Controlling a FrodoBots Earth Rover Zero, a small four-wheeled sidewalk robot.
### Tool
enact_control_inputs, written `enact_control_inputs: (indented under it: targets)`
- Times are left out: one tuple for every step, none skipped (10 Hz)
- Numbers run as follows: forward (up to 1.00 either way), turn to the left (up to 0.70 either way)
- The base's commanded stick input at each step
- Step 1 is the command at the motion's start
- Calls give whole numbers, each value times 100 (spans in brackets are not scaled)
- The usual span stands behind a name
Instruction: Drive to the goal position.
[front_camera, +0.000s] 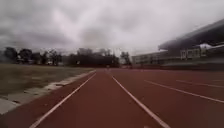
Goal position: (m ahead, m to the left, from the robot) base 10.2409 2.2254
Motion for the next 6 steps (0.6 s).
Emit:
enact_control_inputs:
  targets:
    - [100,0]
    - [100,0]
    - [100,0]
    - [100,16]
    - [100,37]
    - [100,30]
